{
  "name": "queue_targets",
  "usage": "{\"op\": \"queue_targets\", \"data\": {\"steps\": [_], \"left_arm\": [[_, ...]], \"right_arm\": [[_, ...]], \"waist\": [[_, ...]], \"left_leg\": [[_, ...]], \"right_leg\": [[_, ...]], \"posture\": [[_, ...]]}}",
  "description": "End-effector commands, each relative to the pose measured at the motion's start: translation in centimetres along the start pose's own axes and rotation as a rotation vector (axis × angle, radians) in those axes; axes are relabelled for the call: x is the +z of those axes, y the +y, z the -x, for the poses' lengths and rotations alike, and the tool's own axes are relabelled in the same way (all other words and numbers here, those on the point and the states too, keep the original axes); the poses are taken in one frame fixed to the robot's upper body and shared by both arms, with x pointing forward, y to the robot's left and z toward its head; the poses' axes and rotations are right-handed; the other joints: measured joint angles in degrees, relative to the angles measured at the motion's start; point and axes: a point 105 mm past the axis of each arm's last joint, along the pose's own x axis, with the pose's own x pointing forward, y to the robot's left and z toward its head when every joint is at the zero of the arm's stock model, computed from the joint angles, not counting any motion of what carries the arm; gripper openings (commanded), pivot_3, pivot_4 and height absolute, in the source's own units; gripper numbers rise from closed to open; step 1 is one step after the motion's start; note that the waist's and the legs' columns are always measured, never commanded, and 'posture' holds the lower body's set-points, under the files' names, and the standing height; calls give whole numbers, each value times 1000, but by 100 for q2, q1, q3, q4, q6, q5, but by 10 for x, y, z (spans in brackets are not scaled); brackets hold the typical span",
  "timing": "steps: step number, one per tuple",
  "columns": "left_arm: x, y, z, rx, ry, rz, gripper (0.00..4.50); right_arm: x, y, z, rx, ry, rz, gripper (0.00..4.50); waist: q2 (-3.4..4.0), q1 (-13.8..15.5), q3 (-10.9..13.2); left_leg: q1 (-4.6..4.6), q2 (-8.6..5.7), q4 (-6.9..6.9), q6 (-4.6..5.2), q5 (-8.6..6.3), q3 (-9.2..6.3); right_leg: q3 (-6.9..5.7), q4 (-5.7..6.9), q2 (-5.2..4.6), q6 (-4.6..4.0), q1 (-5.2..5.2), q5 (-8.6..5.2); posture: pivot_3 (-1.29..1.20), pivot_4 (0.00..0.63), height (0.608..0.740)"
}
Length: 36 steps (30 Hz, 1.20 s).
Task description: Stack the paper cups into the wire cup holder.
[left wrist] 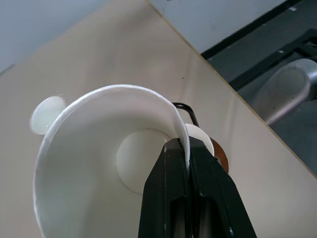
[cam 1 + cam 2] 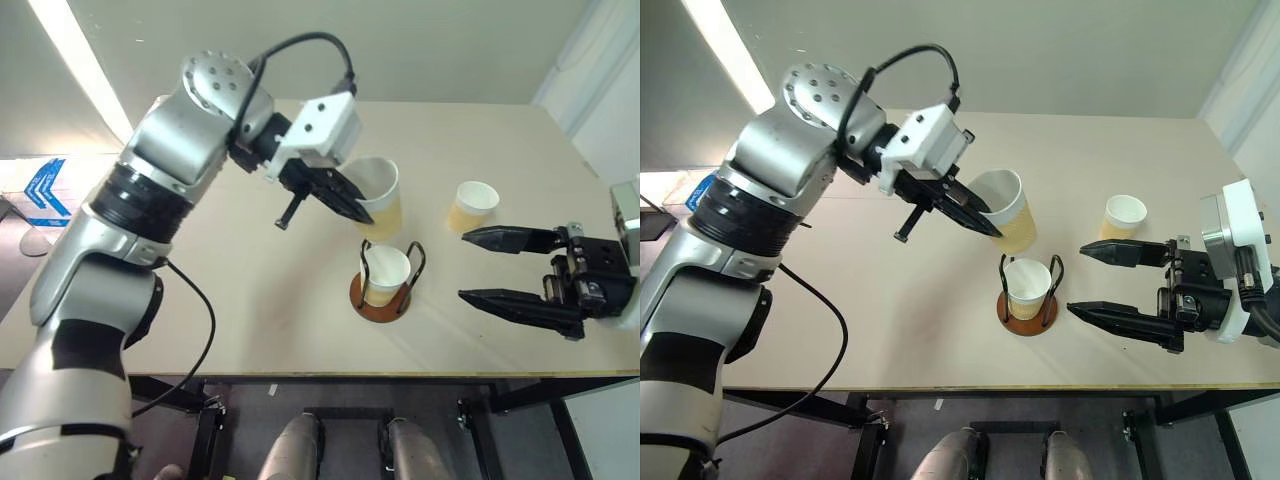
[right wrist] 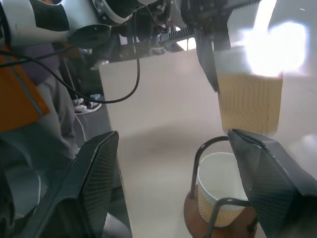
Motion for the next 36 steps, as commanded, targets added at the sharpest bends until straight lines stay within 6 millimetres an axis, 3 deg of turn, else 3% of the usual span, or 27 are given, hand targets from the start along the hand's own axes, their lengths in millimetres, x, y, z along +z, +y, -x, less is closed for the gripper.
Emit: {"op": "queue_targets", "data": {"steps": [1,10,19,23,31,33,36], "left_arm": [[7,-1,-8,-76,17,-81,19],[-5,-1,-43,-166,33,-92,19],[-15,-4,-57,-212,111,-174,19],[-7,-3,-63,-221,90,-205,975],[9,5,-50,-164,33,-205,3824],[13,12,-45,-126,10,-193,4474],[11,21,-16,10,-73,-112,4474]], "right_arm": [[8,3,2,-32,-9,64,3725],[5,6,3,-63,-10,59,3725],[4,7,5,-81,-4,58,3725],[3,6,6,-82,6,56,3725],[5,-4,5,-144,14,86,3725],[4,-16,6,-222,16,104,3725],[-8,-59,12,-451,61,54,3725]], "waist": [[0,1,0],[0,39,0],[0,54,0],[0,71,0],[1,77,0],[1,76,0],[1,70,0]], "left_leg": [[0,0,0,0,0,1],[-11,-1,41,-3,-25,9],[-9,-1,81,-9,-53,16],[-9,-1,81,-9,-54,18],[-4,0,82,-8,-56,19],[-3,0,83,-1,-59,19],[3,0,89,17,-69,19]], "right_leg": [[2,-3,0,2,0,0],[2,-30,-2,20,18,1],[5,-30,-2,40,35,-12],[5,-29,-2,41,36,-13],[5,-26,-2,41,38,-12],[6,-26,-2,43,39,-11],[7,-26,-3,48,44,-4]], "posture": [[0,150,740],[0,150,740],[0,150,740],[0,150,740],[0,150,740],[0,150,740],[0,150,740]]}}
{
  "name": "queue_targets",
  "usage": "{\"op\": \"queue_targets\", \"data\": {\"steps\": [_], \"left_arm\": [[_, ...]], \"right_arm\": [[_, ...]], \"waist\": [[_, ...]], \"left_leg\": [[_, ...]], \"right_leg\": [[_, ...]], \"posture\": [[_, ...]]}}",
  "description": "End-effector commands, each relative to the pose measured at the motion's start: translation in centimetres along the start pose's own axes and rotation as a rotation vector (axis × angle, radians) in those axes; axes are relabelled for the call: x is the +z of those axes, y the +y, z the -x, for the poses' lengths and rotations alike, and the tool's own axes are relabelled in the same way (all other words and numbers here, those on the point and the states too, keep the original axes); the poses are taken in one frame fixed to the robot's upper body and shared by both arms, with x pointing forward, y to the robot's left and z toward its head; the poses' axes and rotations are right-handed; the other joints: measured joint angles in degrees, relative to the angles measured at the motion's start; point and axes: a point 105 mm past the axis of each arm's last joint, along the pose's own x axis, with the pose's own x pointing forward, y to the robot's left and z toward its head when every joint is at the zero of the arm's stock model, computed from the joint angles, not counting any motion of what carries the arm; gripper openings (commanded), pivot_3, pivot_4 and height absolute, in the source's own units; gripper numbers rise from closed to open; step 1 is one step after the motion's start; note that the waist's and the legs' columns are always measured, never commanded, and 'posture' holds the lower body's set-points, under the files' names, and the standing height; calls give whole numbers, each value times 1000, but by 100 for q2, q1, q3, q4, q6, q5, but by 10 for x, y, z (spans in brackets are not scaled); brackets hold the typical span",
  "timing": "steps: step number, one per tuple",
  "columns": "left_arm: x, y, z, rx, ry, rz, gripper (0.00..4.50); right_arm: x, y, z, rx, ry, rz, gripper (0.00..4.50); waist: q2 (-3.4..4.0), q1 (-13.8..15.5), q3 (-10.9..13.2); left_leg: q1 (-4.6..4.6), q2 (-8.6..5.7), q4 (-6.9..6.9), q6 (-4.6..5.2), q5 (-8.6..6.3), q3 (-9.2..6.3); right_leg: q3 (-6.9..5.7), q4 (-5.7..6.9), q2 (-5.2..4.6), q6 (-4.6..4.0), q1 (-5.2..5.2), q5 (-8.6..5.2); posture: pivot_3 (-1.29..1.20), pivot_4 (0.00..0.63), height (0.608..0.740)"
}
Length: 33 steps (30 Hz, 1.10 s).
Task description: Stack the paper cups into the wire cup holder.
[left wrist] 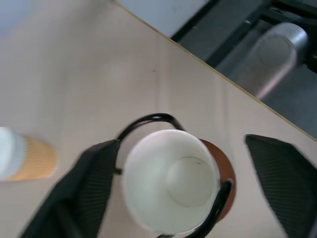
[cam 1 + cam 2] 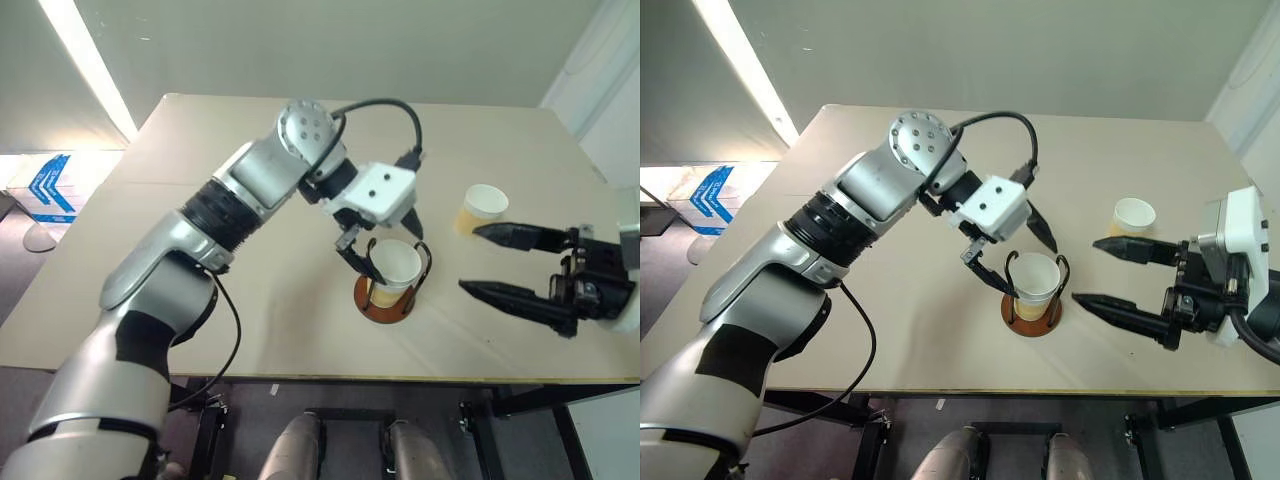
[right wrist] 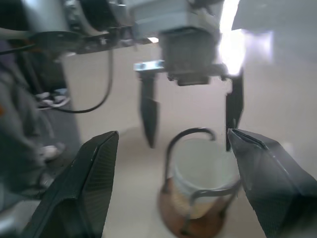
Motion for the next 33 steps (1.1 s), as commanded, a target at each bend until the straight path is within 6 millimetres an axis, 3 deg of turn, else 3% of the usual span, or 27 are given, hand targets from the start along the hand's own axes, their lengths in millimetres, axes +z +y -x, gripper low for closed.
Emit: {"op": "queue_targets", "data": {"steps": [1,7,14,19,24,33], "left_arm": [[9,4,39,121,-90,33,4474],[-9,-3,57,334,-202,212,4474],[-32,-10,80,719,-317,404,4474],[-41,-18,83,808,-280,450,4474],[-39,-21,85,829,-262,454,4474],[-39,-21,85,832,-230,448,4474]], "right_arm": [[-12,-40,-2,-220,53,-29,3725],[-30,-71,-13,-274,235,170,3725],[-52,-103,-17,-156,457,385,3725],[-69,-131,-20,-120,552,454,3725],[-82,-154,-35,-83,614,501,3725],[-110,-177,-52,-35,736,531,3725]], "waist": [[1,-27,0],[22,-38,-7],[21,-45,-6],[20,-48,-6],[20,-80,-5],[24,-71,-3]], "left_leg": [[1,0,0,4,1,0],[10,3,-8,4,9,4],[-1,0,6,-17,28,10],[8,4,-2,-16,33,8],[16,6,-8,1,37,8],[21,6,-33,18,59,-7]], "right_leg": [[1,-1,0,3,0,6],[1,7,2,11,-3,15],[-1,-2,-1,3,-3,30],[-2,1,1,-13,-3,38],[-1,0,3,-41,-4,57],[-10,6,3,-122,-12,67]], "posture": [[0,150,740],[0,150,740],[0,150,740],[0,150,740],[0,150,740],[0,150,740]]}}
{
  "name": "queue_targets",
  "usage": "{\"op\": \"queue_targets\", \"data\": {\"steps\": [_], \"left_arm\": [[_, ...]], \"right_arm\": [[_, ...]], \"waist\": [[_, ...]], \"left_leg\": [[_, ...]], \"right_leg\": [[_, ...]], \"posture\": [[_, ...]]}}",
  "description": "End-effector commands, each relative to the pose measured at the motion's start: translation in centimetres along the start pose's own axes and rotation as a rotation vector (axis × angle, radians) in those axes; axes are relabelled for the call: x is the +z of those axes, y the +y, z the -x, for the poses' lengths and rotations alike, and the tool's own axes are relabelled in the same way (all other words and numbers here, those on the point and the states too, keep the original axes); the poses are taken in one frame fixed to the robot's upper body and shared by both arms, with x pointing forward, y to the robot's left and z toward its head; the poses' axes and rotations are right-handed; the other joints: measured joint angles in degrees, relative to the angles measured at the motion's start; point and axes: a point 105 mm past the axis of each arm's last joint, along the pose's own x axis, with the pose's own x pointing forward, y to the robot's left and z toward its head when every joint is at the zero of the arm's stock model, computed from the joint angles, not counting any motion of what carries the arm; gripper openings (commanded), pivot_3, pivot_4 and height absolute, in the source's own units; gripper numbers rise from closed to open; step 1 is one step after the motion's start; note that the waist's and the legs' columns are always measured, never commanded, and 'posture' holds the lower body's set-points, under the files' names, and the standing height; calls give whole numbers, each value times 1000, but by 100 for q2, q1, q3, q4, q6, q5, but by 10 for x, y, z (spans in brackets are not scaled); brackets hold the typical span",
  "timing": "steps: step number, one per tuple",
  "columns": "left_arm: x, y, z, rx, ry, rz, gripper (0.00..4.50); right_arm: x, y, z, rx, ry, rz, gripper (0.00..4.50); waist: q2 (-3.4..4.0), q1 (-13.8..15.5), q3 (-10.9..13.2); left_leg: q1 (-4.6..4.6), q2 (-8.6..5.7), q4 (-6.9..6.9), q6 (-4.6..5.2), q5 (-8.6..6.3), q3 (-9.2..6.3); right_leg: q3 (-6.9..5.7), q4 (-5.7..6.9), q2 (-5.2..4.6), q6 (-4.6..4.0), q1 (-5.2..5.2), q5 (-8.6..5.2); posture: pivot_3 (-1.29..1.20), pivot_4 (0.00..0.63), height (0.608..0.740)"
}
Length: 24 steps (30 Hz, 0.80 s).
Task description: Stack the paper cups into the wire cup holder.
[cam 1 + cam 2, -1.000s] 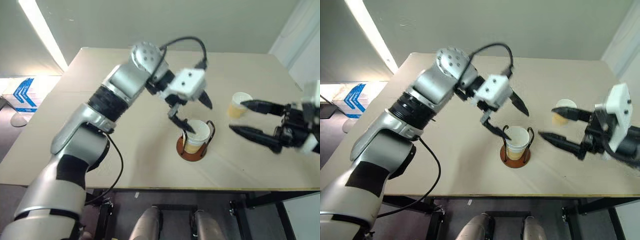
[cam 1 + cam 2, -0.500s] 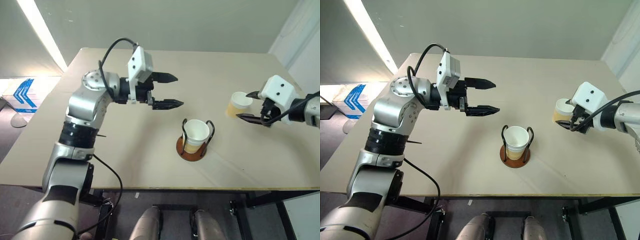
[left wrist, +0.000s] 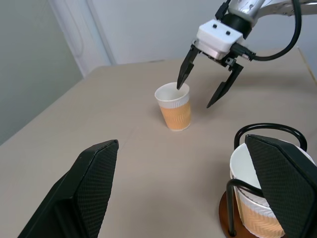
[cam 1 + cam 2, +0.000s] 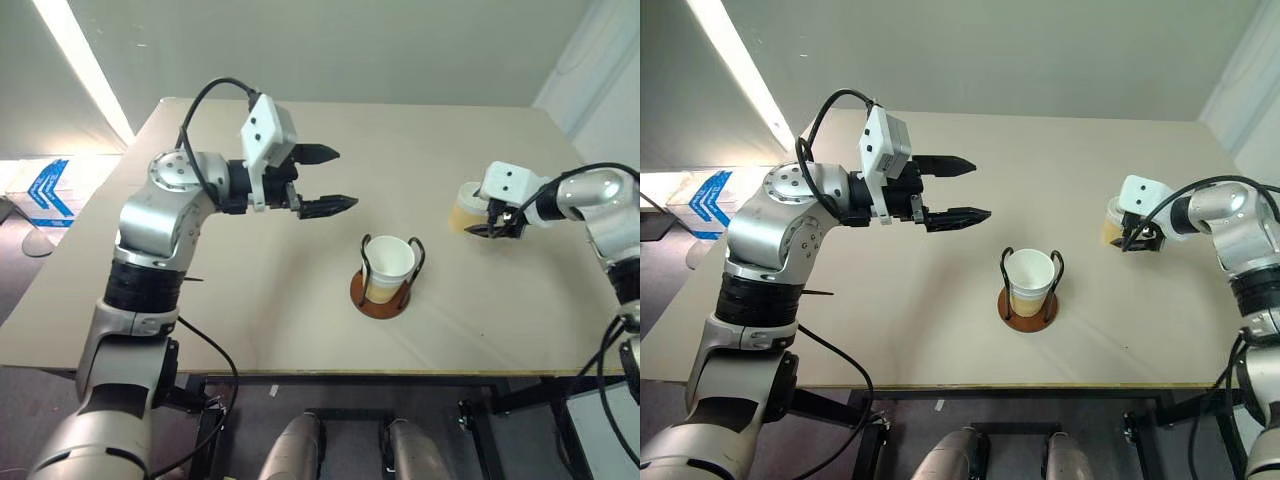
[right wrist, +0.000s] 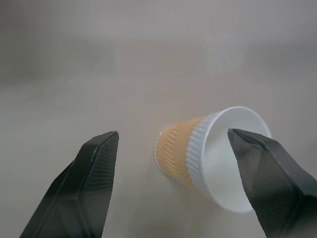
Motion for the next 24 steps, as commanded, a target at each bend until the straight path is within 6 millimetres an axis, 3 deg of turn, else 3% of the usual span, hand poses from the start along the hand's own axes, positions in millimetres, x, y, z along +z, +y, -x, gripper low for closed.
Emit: {"op": "queue_targets", "data": {"steps": [1,4,7,16,22,24], "left_arm": [[13,-1,2,10,-16,-54,4474],[12,-1,3,12,-7,-60,4474],[12,-1,3,15,-1,-64,4500],[17,-4,12,-72,-66,-29,4500],[32,-11,30,-211,-182,52,4500],[34,-10,38,-225,-207,79,4500]], "right_arm": [[-4,-9,1,-13,34,38,3725],[-10,-12,-6,-18,69,33,3725],[-12,-14,-9,-25,79,34,3148],[0,-15,-8,-10,6,24,114],[26,-19,15,12,-123,-11,50],[40,-12,32,47,-158,28,50]], "waist": [[0,5,0],[1,1,1],[2,-1,1],[2,2,1],[2,-4,2],[2,18,2]], "left_leg": [[-1,0,-1,-1,1,-2],[-1,0,-4,-4,2,-2],[-1,0,-15,-10,4,-2],[-2,2,-66,-32,13,-2],[-9,6,-80,-52,16,-5],[-14,7,-81,-69,26,-8]], "right_leg": [[-1,0,0,-3,0,0],[0,1,0,-13,-3,3],[0,1,0,-19,-8,5],[-2,-4,-1,-12,-28,11],[-7,-3,2,-14,-40,10],[-13,-5,2,-24,-40,4]], "posture": [[0,150,740],[0,150,740],[0,150,740],[0,150,740],[0,150,740],[0,150,740]]}}
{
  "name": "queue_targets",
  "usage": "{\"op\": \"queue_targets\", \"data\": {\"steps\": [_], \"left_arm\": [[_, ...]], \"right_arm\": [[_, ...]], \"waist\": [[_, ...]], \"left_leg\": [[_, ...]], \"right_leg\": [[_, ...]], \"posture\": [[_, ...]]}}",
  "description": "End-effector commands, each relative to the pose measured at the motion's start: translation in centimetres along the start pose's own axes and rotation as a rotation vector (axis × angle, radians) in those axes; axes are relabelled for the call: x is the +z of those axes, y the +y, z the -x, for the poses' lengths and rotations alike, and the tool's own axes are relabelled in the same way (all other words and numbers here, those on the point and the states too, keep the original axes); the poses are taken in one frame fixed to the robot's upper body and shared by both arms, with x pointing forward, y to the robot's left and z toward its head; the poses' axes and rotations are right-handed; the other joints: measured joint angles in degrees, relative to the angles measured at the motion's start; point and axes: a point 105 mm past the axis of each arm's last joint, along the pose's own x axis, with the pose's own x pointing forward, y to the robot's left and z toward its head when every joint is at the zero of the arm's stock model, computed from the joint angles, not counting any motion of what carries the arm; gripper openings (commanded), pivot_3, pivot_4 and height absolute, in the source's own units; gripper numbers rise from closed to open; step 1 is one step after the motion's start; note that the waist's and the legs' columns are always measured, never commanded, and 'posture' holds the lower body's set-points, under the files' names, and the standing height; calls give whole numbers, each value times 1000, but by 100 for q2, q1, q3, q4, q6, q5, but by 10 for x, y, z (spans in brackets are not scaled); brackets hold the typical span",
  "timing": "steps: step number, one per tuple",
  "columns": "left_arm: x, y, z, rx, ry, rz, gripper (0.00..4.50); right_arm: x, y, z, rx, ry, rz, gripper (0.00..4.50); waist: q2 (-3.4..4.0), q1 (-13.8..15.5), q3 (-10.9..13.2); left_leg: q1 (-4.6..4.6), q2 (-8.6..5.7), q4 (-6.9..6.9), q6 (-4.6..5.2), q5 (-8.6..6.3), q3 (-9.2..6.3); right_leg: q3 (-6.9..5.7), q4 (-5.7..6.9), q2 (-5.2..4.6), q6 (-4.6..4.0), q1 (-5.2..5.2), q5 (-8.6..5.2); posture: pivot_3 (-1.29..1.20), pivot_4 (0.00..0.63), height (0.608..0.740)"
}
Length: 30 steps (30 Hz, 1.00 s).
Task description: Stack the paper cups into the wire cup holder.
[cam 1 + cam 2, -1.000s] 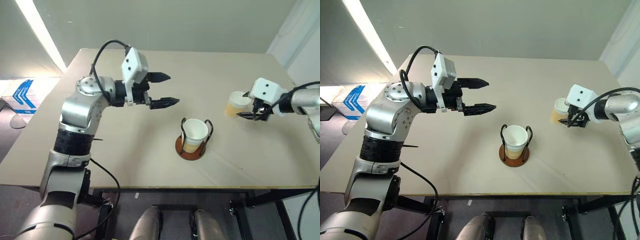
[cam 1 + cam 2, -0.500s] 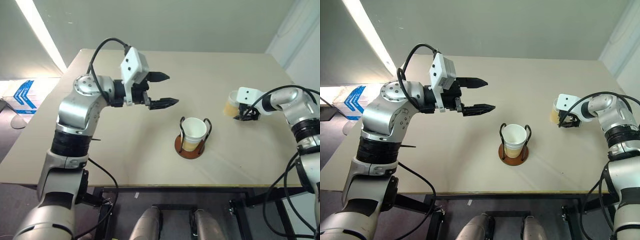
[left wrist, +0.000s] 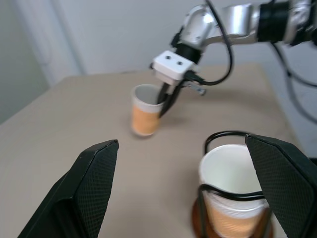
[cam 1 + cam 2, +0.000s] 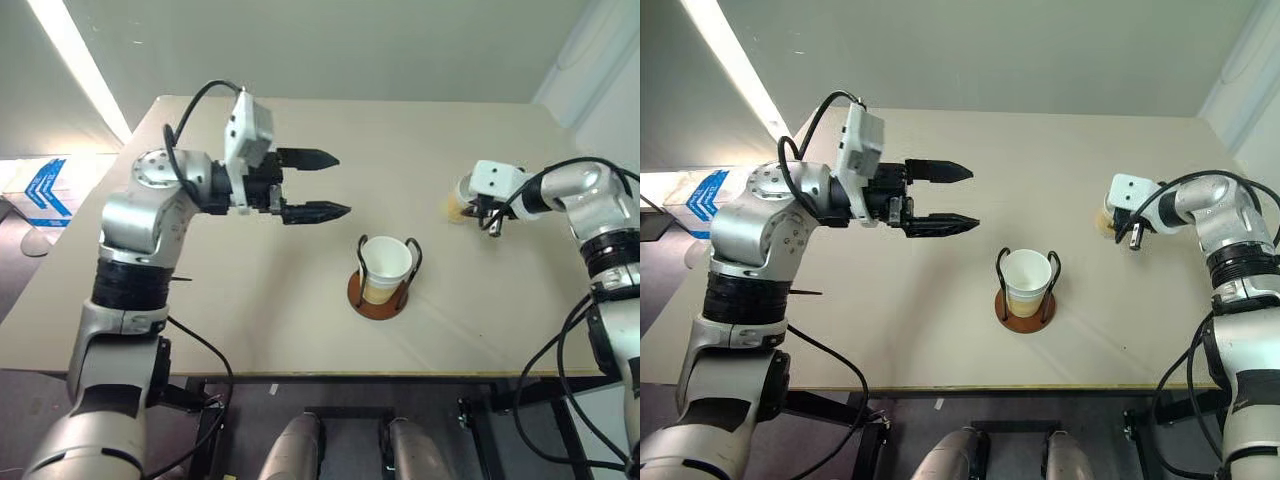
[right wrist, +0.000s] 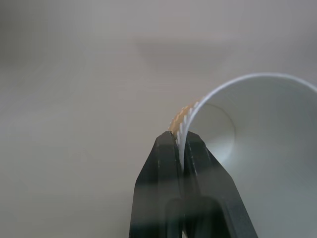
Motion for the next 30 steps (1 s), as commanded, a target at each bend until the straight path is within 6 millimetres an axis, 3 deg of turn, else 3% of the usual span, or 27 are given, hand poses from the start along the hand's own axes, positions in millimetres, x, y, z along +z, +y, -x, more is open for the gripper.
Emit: {"op": "queue_targets", "data": {"steps": [1,5,10,12,19,30], "left_arm": [[21,-3,19,-32,-70,-10,4500],[1,-12,25,-77,35,-10,4500],[-17,-20,29,-149,159,-46,4500],[-15,-22,28,-185,167,-62,4500],[-12,-18,26,-219,198,-105,4500],[-13,-15,22,-204,195,-110,4500]], "right_arm": [[41,4,43,19,-116,78,50],[98,44,81,116,-206,228,50],[140,71,97,174,-255,338,50],[155,80,97,206,-274,393,50],[170,100,85,313,-279,490,50],[148,100,55,364,-187,537,50]], "waist": [[0,15,0],[11,-1,5],[-10,-57,4],[-10,-68,5],[-12,-78,5],[-12,-85,5]], "left_leg": [[-3,0,0,-16,10,-3],[-11,0,-4,-43,12,-5],[7,2,4,-46,7,-11],[6,-1,4,-20,3,-13],[10,-3,5,12,22,-27],[7,-4,4,12,30,-26]], "right_leg": [[-5,0,0,-2,0,-1],[-6,-7,2,-35,-2,-27],[-3,2,8,-50,7,-52],[0,4,8,-50,4,-52],[-4,30,8,-59,2,-48],[-4,40,7,-61,-8,-47]], "posture": [[0,150,740],[0,150,740],[0,150,740],[0,150,740],[0,150,740],[0,150,740]]}}
